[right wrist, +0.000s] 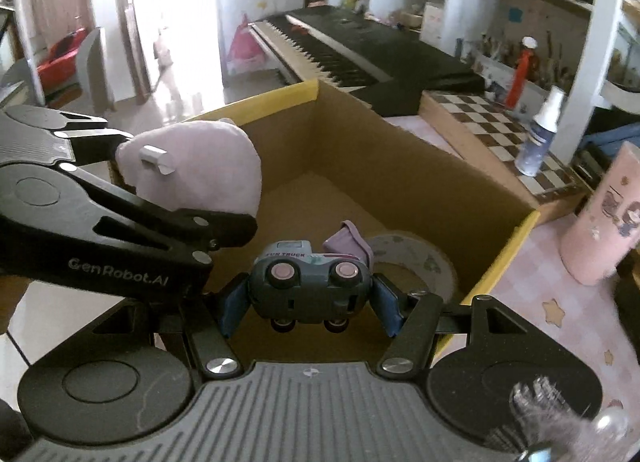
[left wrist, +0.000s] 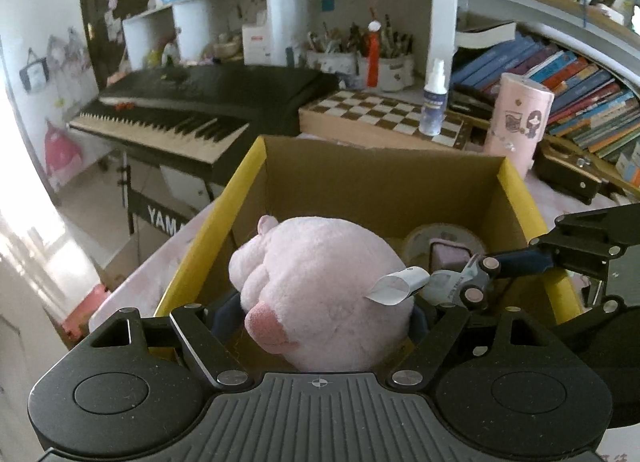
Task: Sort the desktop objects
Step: 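Open the left gripper over the box while the right gripper releases the toy truck inside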
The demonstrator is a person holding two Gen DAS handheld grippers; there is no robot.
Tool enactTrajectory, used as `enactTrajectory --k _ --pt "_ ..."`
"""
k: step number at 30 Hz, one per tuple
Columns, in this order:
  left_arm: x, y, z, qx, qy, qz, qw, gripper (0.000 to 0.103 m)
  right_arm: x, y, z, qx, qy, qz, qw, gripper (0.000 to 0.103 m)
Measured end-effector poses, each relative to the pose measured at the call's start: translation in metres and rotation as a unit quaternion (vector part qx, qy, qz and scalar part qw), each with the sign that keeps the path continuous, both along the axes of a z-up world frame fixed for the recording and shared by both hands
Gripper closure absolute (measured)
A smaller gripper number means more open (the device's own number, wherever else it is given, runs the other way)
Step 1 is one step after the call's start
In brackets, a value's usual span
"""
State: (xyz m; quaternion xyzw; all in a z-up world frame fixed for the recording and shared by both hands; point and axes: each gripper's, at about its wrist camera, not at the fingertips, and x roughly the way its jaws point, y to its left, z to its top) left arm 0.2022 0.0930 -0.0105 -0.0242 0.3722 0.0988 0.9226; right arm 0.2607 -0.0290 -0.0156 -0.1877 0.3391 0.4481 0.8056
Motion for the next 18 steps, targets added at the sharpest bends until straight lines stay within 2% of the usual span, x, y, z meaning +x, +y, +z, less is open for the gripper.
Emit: enactTrajectory --k 7,18 --pt "0.0054 0.0086 -0.0067 -0.020 0.022 0.027 0.9992 0.020 0.0062 0.0015 -0.0001 0.000 0.005 0.022 1.000 0.039" --pt "-0.0011 0.0053 -0.0038 -0.001 0.017 0.042 0.9990 0.017 0.0084 -0.0018 -0.0028 0.015 -0.003 0.029 0.999 0.034"
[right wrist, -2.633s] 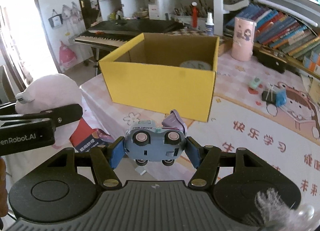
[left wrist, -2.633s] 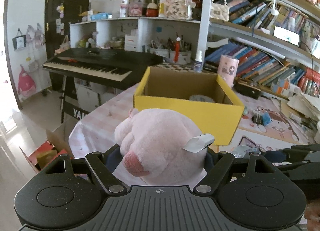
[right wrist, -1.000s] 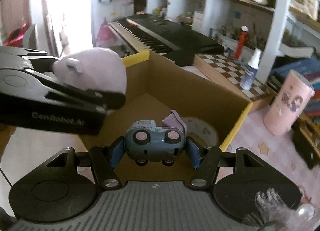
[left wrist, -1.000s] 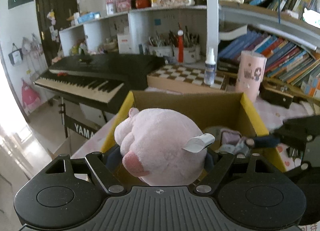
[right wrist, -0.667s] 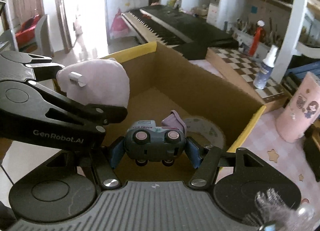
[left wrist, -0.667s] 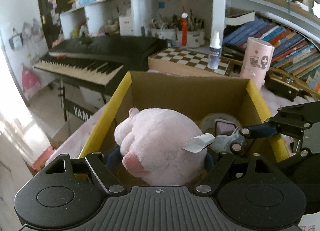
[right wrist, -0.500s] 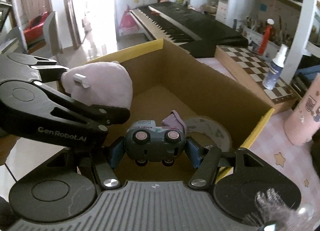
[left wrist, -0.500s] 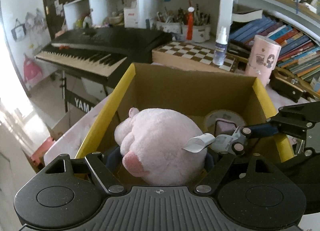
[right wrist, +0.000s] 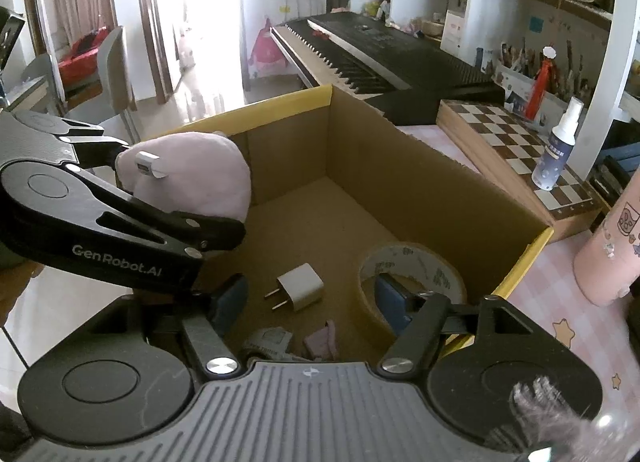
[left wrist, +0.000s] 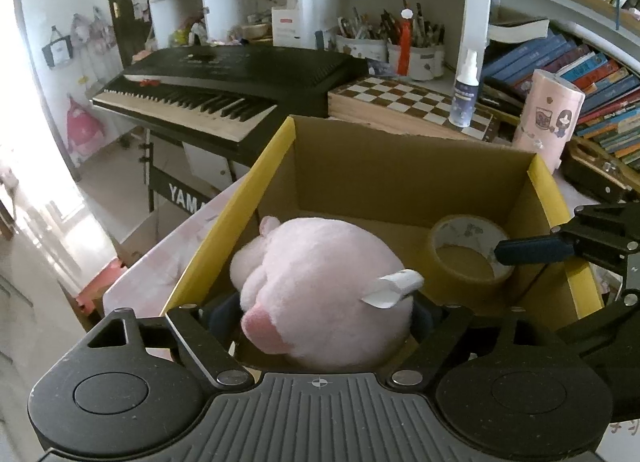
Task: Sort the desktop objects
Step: 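Open the left gripper over the box while the right gripper releases the toy truck inside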
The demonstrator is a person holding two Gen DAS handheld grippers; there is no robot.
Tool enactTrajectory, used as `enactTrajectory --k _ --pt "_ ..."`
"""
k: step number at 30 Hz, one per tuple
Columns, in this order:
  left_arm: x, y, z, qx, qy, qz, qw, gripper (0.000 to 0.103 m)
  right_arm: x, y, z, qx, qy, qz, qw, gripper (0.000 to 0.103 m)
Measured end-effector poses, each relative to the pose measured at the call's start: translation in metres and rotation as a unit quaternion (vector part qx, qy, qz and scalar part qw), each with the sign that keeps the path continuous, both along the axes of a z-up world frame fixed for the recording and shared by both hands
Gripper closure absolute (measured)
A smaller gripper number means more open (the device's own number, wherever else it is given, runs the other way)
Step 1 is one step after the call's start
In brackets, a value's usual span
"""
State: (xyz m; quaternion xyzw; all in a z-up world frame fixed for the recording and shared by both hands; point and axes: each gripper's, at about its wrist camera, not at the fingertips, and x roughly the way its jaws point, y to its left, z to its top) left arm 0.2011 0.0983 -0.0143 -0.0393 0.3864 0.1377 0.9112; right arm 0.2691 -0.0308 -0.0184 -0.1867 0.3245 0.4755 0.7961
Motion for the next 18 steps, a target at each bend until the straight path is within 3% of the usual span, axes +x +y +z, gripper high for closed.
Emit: enactTrajectory --k 11,18 --pt "-0.011 -0.023 0.021 0.037 -0.050 -0.023 0.9978 0.015 -0.016 -0.016 0.009 0.023 -0.015 -0.037 0.999 0.040" --pt "-0.028 -0.020 0.030 0.031 -0.075 -0.020 0.9965 0.015 -0.024 -0.036 0.022 0.045 -0.029 -0.092 0.994 0.043"
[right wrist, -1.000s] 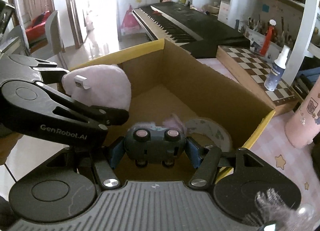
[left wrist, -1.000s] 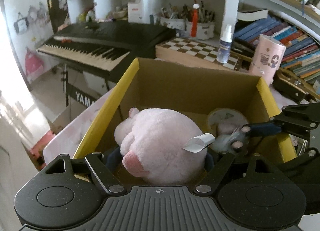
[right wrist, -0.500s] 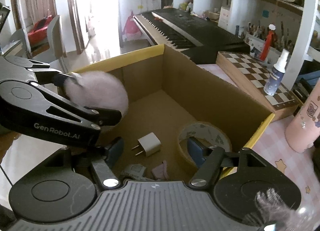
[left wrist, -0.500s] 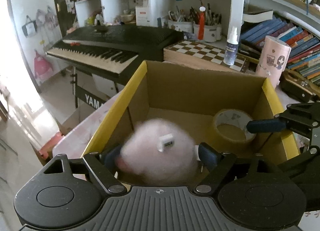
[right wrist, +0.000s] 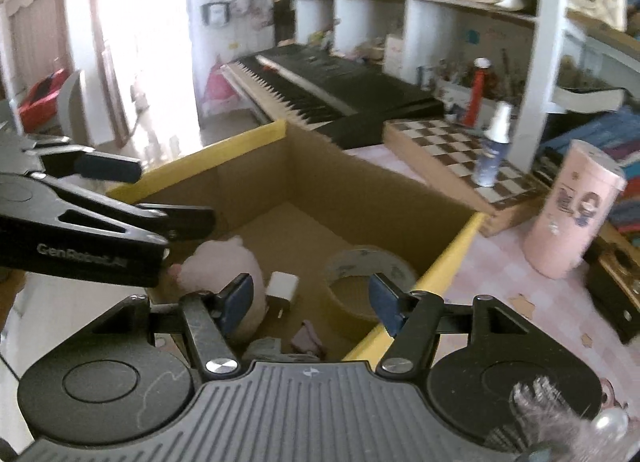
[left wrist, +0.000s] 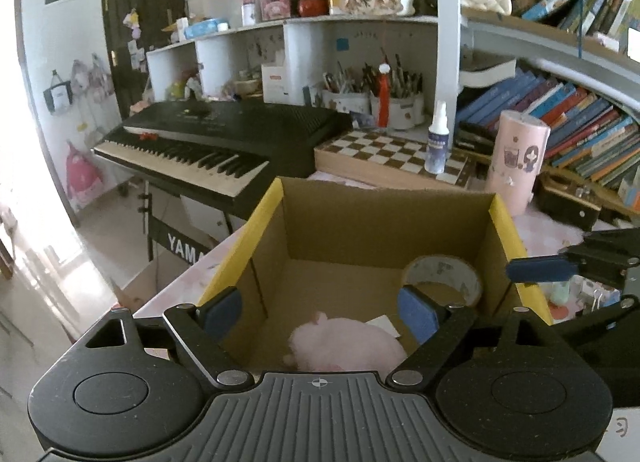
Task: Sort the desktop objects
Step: 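Open the left gripper over the box while the right gripper releases the toy truck inside, then withdraw both grippers from the box back toward the desk items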
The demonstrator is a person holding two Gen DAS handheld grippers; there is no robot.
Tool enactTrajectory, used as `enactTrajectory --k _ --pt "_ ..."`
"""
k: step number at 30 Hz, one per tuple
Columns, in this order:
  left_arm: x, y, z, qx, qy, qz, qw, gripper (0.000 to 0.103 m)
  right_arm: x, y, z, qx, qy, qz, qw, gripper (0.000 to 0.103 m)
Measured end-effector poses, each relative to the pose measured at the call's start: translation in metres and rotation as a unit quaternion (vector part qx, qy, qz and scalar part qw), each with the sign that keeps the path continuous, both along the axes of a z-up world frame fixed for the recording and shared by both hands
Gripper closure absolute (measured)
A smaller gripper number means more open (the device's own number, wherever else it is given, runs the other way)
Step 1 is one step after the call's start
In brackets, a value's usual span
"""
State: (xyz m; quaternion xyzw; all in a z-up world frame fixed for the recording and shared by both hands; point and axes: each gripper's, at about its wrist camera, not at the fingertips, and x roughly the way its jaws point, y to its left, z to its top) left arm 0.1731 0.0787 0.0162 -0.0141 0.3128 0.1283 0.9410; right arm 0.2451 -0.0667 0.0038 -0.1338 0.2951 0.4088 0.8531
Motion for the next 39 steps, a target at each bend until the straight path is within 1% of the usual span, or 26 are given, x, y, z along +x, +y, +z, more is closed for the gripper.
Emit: enactTrajectory --k 3,7,11,15,20,24,28,39 --pt "-0.009 0.002 0.002 -0.003 -0.006 0.000 1.0000 0.015 -0.006 -0.010 0.006 0.017 -0.002 -0.025 1.000 0.044" --pt "-0.019 0.004 0.003 -0.002 -0.007 -0.002 1.0000 0.015 -0.018 -0.021 0.013 0.031 -0.014 -0.059 0.998 0.044" --pt "-0.029 0.005 0.004 -0.002 -0.010 -0.003 0.9999 0.015 -0.030 -0.033 0.016 0.044 -0.018 -0.104 0.994 0.043" --pt "-0.040 0.003 0.004 0.004 -0.011 -0.008 0.9999 0.015 -0.042 -0.045 0.015 0.052 -0.012 -0.156 0.986 0.043" --pt "-0.058 0.002 0.004 0.007 -0.014 -0.011 0.9998 0.015 -0.064 -0.062 0.011 0.064 -0.006 -0.217 0.974 0.043" --pt "-0.077 0.002 0.003 0.011 -0.014 -0.012 0.9998 0.014 -0.090 -0.071 0.008 0.068 -0.010 -0.249 0.966 0.043" --pt "-0.097 0.001 0.001 0.011 -0.014 -0.015 0.9997 0.014 -0.116 -0.075 0.004 0.065 -0.009 -0.264 0.962 0.043" --pt "-0.148 -0.003 0.001 0.015 -0.022 -0.025 0.9993 0.014 -0.183 -0.071 -0.008 0.054 -0.010 -0.274 0.960 0.042"
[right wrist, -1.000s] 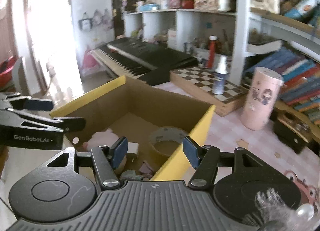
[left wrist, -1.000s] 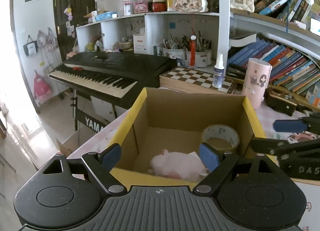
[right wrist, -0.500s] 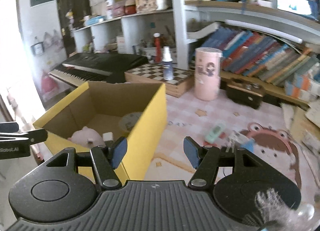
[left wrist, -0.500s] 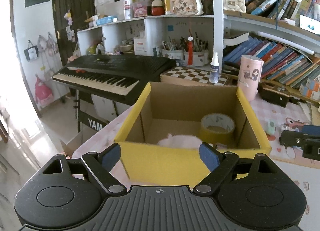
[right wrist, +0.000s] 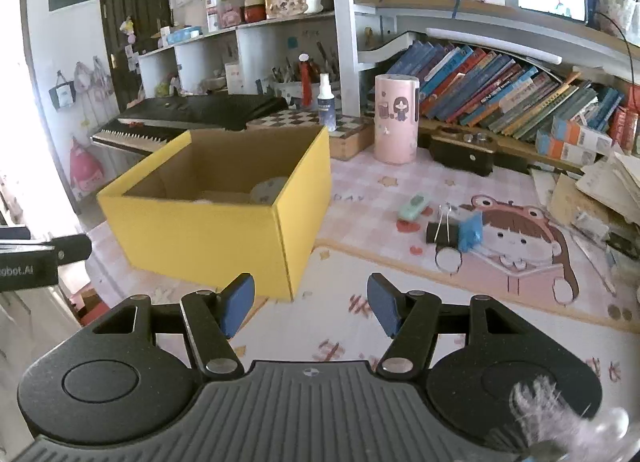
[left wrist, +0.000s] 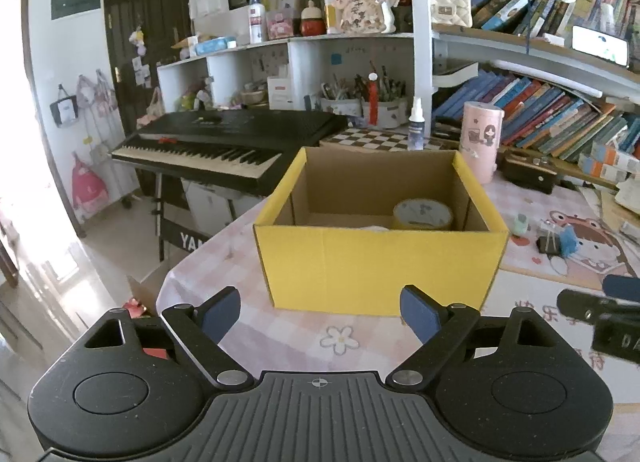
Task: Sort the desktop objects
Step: 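Withdraw both grippers from the box back toward the desk items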
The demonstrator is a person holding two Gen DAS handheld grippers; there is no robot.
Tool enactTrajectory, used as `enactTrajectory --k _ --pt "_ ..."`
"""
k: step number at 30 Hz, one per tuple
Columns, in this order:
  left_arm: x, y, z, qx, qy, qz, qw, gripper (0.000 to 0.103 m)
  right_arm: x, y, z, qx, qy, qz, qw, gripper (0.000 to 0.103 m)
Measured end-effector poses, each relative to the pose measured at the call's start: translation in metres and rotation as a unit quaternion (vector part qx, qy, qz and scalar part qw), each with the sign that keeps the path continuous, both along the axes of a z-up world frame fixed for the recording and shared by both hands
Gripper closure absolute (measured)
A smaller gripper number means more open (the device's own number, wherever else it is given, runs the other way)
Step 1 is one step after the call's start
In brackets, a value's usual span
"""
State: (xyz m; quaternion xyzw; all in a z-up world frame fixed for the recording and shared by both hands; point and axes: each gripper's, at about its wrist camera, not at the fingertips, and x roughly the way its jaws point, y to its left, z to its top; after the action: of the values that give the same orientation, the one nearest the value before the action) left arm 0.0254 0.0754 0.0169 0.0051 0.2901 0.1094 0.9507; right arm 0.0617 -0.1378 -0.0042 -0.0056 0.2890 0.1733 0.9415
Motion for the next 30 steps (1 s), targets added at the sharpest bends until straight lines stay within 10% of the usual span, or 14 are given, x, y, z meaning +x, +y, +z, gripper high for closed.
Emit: enactTrajectory --k 30 --pt "-0.023 -0.062 -0.019 0.005 0.022 -0.117 0.9928 0.013 -0.056 -0.045 -0.022 -0.017 0.040 -0.076 0.996 0.040"
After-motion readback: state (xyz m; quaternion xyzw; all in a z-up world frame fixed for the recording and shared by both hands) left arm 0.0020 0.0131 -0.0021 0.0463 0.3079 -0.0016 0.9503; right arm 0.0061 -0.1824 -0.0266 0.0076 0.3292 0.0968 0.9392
